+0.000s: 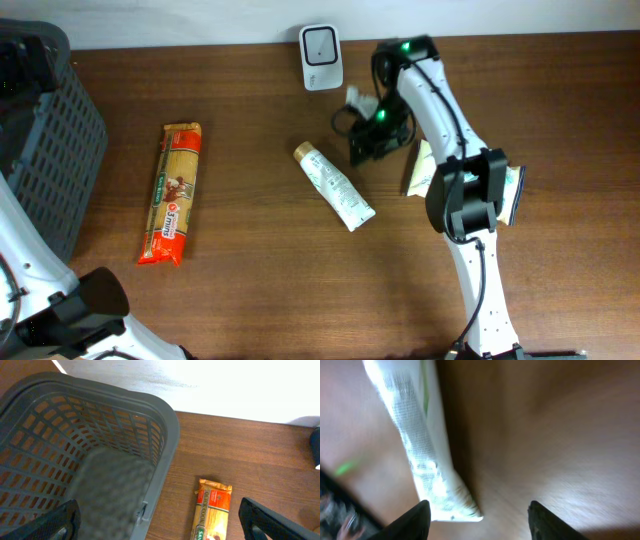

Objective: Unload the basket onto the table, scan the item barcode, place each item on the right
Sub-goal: 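Grasp the white bamboo-print tube with the right gripper, then hold the white tube over the white scanner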

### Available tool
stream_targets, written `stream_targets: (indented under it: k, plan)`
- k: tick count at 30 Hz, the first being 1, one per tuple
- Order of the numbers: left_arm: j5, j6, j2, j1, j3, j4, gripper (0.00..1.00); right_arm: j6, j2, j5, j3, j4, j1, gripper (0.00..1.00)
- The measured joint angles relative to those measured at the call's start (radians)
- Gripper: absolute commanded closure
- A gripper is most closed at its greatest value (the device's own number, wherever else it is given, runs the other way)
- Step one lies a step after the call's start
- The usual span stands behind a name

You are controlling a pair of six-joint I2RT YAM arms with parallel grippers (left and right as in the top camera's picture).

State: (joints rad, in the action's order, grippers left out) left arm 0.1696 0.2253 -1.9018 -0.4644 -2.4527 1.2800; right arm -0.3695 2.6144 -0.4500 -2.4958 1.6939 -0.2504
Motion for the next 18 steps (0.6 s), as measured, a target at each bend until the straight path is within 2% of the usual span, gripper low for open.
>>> stream_targets:
  k: [2,4,5,7,11,13,15,18]
  plan:
    - [0.000,0.000,0.000,0.000,0.000,0.000,0.01,-0.120,0.005,-0.101,0.150,-0.034,-0.014,0.42]
    - [0.000,0.000,0.000,0.000,0.000,0.000,0.01,-0.152,0.000,-0.178,0.261,-0.101,-0.023,0.42]
    - [0.000,0.000,0.000,0.000,0.000,0.000,0.01,-0.158,-0.011,-0.211,0.294,-0.130,-0.026,0.45]
    - [0.000,0.000,0.000,0.000,0.000,0.000,0.01,-0.162,-0.028,-0.248,0.339,-0.177,-0.053,0.96]
    - [0.000,0.000,0.000,0.000,0.000,0.000,0.01,-0.127,-0.030,-0.282,0.356,-0.191,-0.080,0.96]
    - [0.000,0.000,0.000,0.000,0.000,0.000,0.01,-0.093,-0.030,-0.273,0.301,-0.192,-0.069,0.96]
    - [0.000,0.000,0.000,0.000,0.000,0.000,0.01,-0.039,-0.031,-0.201,0.161,-0.195,-0.055,0.96]
    - [0.000,0.000,0.000,0.000,0.000,0.000,0.01,0.080,-0.065,0.110,-0.119,-0.327,-0.059,0.96]
